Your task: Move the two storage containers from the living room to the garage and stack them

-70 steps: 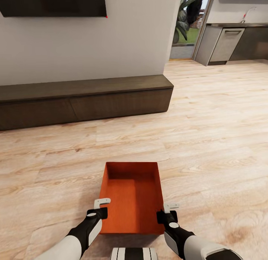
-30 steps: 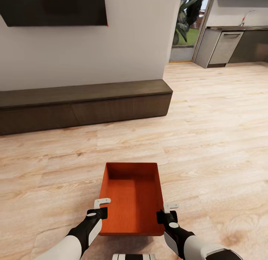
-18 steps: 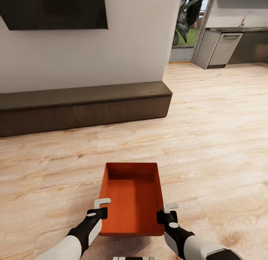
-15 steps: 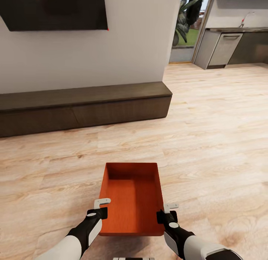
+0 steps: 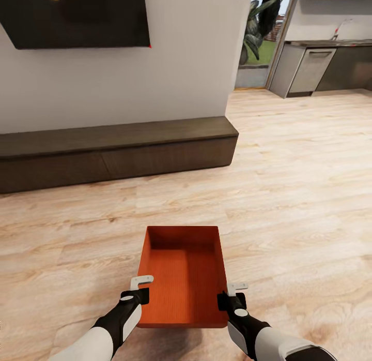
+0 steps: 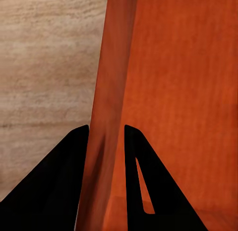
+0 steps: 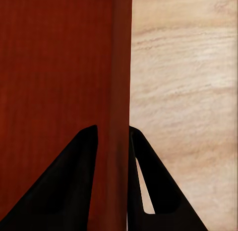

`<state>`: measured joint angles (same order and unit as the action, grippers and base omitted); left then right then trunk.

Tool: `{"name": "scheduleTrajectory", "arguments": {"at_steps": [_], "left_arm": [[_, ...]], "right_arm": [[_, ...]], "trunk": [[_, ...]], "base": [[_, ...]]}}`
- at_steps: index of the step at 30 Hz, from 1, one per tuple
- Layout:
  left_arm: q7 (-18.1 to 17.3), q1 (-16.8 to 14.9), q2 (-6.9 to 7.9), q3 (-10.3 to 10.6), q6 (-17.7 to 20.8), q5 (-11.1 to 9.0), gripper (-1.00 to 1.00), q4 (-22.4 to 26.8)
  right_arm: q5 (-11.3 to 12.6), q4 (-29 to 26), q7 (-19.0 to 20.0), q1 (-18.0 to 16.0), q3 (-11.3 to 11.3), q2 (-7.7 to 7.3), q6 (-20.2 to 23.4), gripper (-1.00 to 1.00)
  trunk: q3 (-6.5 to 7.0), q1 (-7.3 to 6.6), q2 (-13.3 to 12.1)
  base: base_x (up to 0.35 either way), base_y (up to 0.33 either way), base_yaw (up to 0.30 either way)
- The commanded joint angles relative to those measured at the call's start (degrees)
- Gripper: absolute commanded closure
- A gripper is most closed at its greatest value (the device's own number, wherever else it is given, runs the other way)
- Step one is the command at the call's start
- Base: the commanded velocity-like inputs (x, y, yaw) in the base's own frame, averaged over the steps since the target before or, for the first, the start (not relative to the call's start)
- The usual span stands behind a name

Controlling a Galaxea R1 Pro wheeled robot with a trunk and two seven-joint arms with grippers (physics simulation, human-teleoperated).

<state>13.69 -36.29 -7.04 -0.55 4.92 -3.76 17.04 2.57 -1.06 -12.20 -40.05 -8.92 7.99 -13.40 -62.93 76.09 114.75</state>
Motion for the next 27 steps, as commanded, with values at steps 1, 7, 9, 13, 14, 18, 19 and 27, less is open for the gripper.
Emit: {"name": "scheduleTrajectory", "arguments": {"at_steps": [1, 7, 9, 13, 14, 18, 19, 27], "left_arm": [[0.3, 0.0, 0.01, 0.1, 0.3, -0.2, 1.0, 0.2], [0.3, 0.0, 0.01, 0.1, 0.3, -0.2, 1.0, 0.2], [0.3, 0.0, 0.01, 0.1, 0.3, -0.2, 1.0, 0.2], [0.3, 0.0, 0.01, 0.1, 0.3, -0.2, 1.0, 0.2], [0.3, 0.0, 0.01, 0.1, 0.3, -0.2, 1.0, 0.2], [0.3, 0.0, 0.01, 0.1, 0.3, -0.2, 1.0, 0.2], [0.3, 0.0, 0.01, 0.1, 0.3, -0.2, 1.0, 0.2], [0.3, 0.0, 0.01, 0.1, 0.3, -0.2, 1.0, 0.2]], "right_arm": [[1.1, 0.2, -0.2, 0.0, -0.1, 0.0, -0.3, 1.0], [1.0, 0.2, -0.2, 0.0, -0.2, 0.0, -0.4, 1.0], [1.0, 0.2, -0.2, 0.0, -0.2, 0.0, -0.5, 1.0], [1.0, 0.2, -0.2, 0.0, -0.2, 0.0, -0.5, 1.0], [1.0, 0.2, -0.2, 0.0, -0.2, 0.0, -0.4, 1.0], [1.0, 0.2, -0.2, 0.0, -0.2, 0.0, -0.3, 1.0], [1.0, 0.2, -0.2, 0.0, -0.2, 0.02, -0.3, 1.0], [1.0, 0.2, -0.2, 0.0, -0.2, 0.12, -0.7, 1.0]], "trunk": [[0.15, -0.23, -0.4], [1.22, -1.55, -2.8], [1.58, -1.99, -3.6], [2.3, -2.87, -5.2], [2.48, -3.09, -5.6], [3.2, -3.97, -7.2], [3.38, -4.19, -7.6], [4.81, -5.94, -10.8]], "base": [[0.0, 0.0, 0.0], [0.0, 0.0, 0.0], [0.0, 0.0, 0.0], [0.0, 0.0, 0.0], [0.0, 0.0, 0.0], [0.0, 0.0, 0.0], [0.0, 0.0, 0.0], [0.0, 0.0, 0.0]]}}
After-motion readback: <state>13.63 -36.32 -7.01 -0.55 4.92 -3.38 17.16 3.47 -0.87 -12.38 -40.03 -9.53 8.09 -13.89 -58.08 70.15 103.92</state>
